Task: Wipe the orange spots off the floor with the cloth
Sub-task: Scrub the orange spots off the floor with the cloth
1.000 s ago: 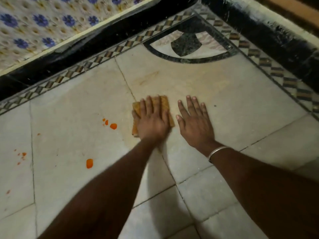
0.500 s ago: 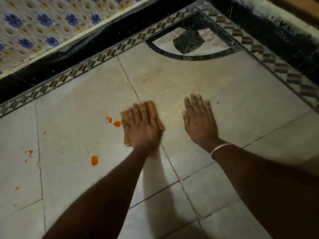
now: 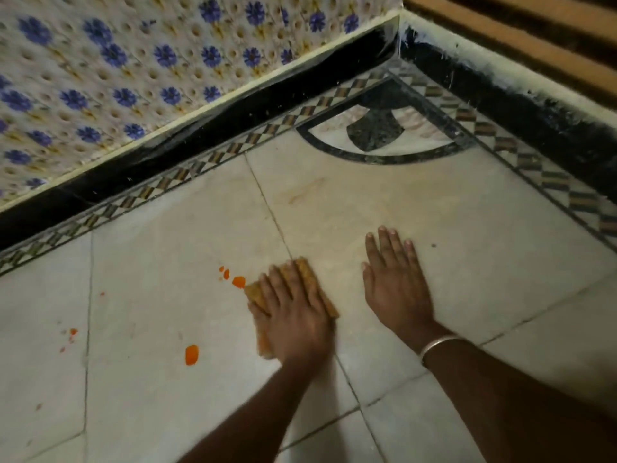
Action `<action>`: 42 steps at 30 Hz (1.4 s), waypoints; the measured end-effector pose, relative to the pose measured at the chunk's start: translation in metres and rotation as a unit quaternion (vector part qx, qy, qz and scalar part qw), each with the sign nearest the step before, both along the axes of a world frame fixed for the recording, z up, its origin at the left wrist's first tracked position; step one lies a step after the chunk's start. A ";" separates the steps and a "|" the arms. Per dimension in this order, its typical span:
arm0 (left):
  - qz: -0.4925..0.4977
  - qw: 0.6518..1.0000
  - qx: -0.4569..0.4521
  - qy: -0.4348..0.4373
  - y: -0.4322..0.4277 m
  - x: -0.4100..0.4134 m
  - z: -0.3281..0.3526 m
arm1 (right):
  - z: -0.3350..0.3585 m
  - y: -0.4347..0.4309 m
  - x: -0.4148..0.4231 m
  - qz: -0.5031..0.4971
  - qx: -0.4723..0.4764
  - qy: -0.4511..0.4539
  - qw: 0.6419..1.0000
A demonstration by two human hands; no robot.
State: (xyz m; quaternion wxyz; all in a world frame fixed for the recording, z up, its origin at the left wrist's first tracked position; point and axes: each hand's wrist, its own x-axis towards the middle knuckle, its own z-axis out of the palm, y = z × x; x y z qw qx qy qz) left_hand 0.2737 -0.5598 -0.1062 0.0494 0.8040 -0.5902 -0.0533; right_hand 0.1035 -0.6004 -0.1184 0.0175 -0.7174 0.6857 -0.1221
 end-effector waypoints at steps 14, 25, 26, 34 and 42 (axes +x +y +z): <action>-0.115 0.993 -0.019 0.024 0.004 -0.048 0.002 | -0.004 0.005 0.003 0.009 0.005 0.011 1.000; -0.086 0.996 0.018 0.025 -0.017 -0.037 0.005 | 0.000 -0.001 0.002 0.012 0.007 0.009 1.000; -0.112 0.993 0.023 0.023 -0.025 -0.037 0.005 | 0.000 0.000 0.002 0.015 0.010 0.007 1.000; -0.029 0.999 0.024 0.023 -0.026 -0.032 0.010 | 0.000 0.000 -0.001 0.016 0.015 0.002 1.000; -0.107 0.990 0.086 0.045 -0.054 0.001 0.017 | 0.003 0.003 -0.003 0.020 0.034 -0.014 0.999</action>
